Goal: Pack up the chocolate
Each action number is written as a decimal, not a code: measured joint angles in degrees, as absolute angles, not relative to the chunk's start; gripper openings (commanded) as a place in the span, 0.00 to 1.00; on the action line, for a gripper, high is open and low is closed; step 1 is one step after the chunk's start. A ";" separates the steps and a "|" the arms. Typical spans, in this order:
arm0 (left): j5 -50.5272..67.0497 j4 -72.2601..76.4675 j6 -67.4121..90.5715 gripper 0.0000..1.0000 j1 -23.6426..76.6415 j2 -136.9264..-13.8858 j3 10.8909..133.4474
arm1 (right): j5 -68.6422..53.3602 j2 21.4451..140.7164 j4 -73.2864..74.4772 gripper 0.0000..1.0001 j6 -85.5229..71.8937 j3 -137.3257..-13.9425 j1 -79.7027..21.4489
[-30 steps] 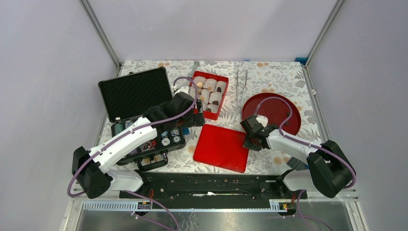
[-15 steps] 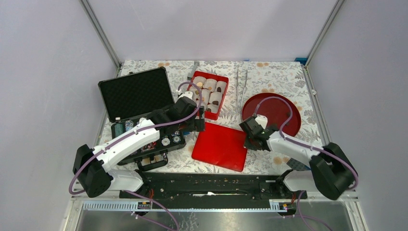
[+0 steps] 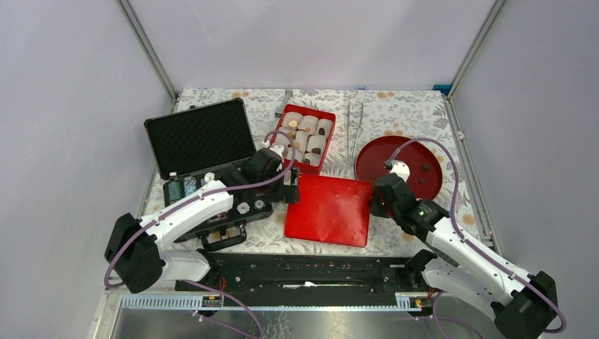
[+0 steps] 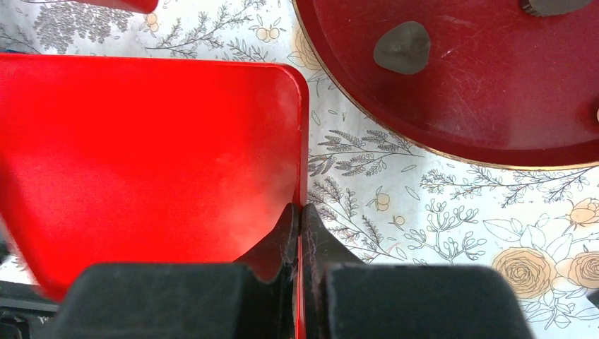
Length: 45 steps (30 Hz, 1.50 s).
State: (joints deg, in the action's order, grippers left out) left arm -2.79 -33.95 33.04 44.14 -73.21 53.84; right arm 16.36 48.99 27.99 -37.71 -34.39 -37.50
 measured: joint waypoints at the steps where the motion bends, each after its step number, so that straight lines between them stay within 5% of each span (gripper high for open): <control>1: -1.19 -33.52 32.88 0.99 42.83 -72.90 53.82 | 16.32 48.62 28.05 0.00 -37.50 -34.39 -37.50; 7: 12.21 -28.71 31.99 0.99 31.42 -69.49 50.17 | 14.74 45.10 27.75 0.00 -37.10 -34.39 -37.50; 19: 30.96 -23.16 31.42 0.97 27.75 -69.54 47.18 | 9.93 45.15 22.61 0.00 -37.93 -33.74 -37.50; 31: 44.60 -16.67 33.47 0.45 27.31 -70.17 43.46 | 7.90 48.03 16.45 0.00 -41.21 -29.85 -37.52; 35: 44.95 -15.81 34.57 0.14 27.31 -69.01 43.44 | 6.76 49.34 14.17 0.00 -42.39 -28.32 -37.50; 38: 44.21 -15.70 34.98 0.00 27.31 -67.40 43.46 | 5.85 49.91 12.60 0.02 -43.03 -27.70 -37.52; 42: 42.63 -16.91 35.00 0.00 27.31 -65.95 43.64 | 4.97 50.00 11.22 0.70 -43.59 -27.64 -37.50; 45: 38.61 -19.99 34.13 0.00 27.40 -65.54 45.17 | 4.73 49.80 11.18 0.91 -43.40 -27.86 -37.52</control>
State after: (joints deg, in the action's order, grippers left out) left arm 38.61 -19.99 34.13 27.40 -65.54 45.17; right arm 4.73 49.80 11.18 -43.40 -27.86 -37.52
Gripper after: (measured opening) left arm 0.164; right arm 0.749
